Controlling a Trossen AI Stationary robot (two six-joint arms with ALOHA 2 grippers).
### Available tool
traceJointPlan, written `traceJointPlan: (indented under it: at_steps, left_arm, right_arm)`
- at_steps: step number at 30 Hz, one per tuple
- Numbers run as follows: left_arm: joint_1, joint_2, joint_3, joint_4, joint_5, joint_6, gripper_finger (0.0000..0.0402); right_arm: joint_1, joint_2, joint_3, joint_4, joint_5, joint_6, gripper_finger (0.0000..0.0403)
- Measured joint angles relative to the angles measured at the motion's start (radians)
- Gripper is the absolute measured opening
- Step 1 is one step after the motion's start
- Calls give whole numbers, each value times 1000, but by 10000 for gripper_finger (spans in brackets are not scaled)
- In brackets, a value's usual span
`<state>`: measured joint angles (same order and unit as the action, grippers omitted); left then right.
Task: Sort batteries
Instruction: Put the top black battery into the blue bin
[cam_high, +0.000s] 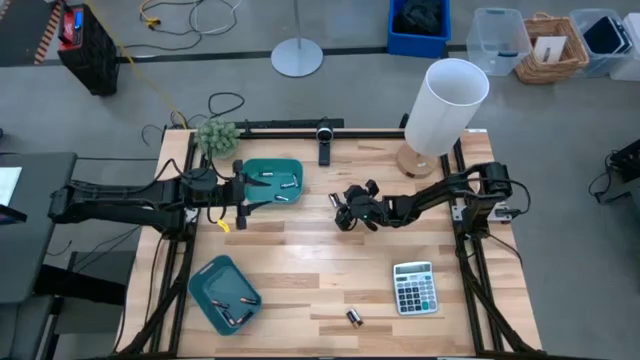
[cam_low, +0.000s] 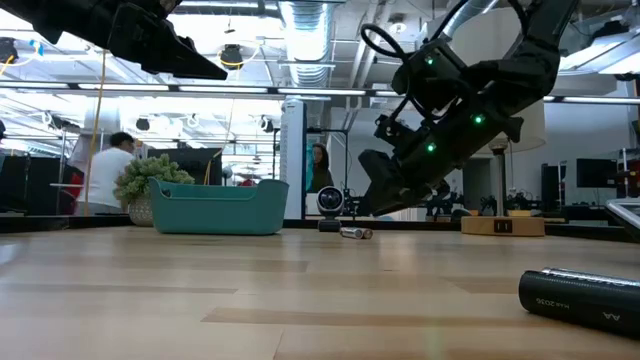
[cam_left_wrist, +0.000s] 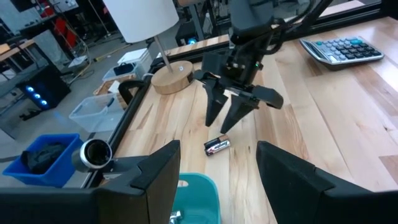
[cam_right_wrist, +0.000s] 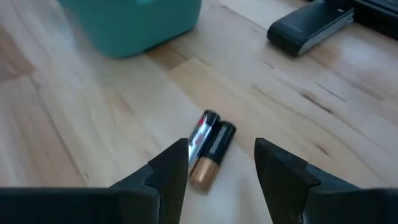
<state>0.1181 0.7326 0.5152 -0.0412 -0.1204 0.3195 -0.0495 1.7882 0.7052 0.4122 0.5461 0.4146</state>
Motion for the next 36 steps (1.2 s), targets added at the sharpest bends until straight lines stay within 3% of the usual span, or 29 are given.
traceJointPlan:
  at_steps: [9, 36]
  left_arm:
    - [0, 0, 0, 1, 0, -1, 206]
    - [1, 0, 0, 1, 0, -7, 206]
  right_arm:
    - [-51, -1, 0, -6, -21, 7, 201]
    - [-23, -1, 0, -7, 5, 4, 201]
